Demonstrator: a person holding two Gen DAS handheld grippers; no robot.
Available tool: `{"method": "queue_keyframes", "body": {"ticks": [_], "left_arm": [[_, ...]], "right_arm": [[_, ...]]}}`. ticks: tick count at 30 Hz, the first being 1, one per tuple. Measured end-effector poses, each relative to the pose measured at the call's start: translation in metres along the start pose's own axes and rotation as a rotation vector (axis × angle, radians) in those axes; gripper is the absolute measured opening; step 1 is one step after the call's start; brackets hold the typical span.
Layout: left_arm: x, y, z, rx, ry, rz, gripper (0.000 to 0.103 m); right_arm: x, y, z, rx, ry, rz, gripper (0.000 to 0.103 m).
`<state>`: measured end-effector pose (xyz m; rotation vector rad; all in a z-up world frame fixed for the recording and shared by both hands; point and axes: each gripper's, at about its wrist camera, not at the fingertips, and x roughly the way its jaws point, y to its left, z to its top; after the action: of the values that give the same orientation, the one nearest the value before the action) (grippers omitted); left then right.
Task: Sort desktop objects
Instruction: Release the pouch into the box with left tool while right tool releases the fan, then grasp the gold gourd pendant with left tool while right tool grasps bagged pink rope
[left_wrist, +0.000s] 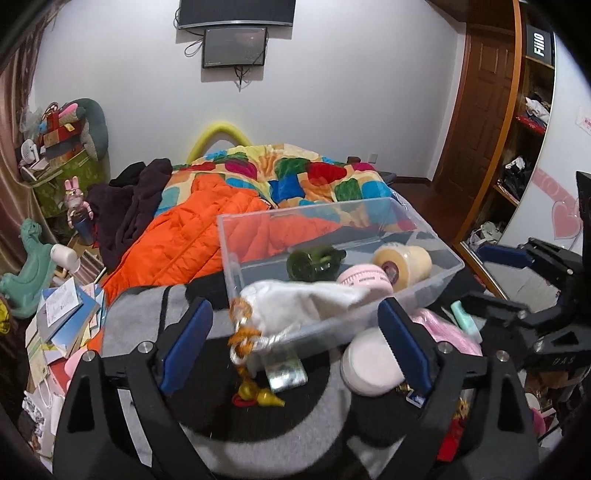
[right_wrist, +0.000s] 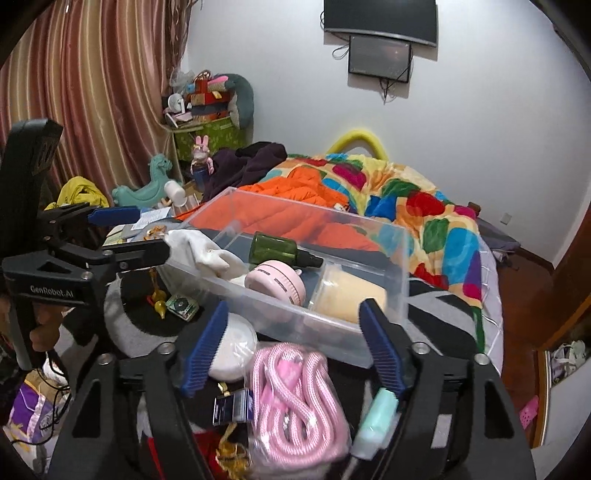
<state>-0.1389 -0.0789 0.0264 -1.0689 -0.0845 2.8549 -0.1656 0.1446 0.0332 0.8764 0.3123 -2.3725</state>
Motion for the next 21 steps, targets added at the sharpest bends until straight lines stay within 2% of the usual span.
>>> {"method": "queue_keyframes", "body": {"ticks": [4,10,15,21], "left_arm": [[-0.004,0.001,-0.017,0.016,0.046,0.041,0.094],[0.0,0.009,-0.042,0.033,0.128,0.091,0.094],[0.009,0.014,-0.058,0.049,0.179,0.111,0.094],[0.027,0.015,-0.066,0.066,0.226,0.125,0.094]], "right_arm": [[-0.016,-0.005,-0.008,0.012,-0.015,-0.014,0.079],[-0.028,-0.022,-0.025,0.033,-0.001,-0.045,0.08],[-0.018,-0.029,-0.041,0.018,0.068,-0.05,0.08],[-0.002,-0.024,-0.062,-0.031,0.141,-0.008,0.08]]}}
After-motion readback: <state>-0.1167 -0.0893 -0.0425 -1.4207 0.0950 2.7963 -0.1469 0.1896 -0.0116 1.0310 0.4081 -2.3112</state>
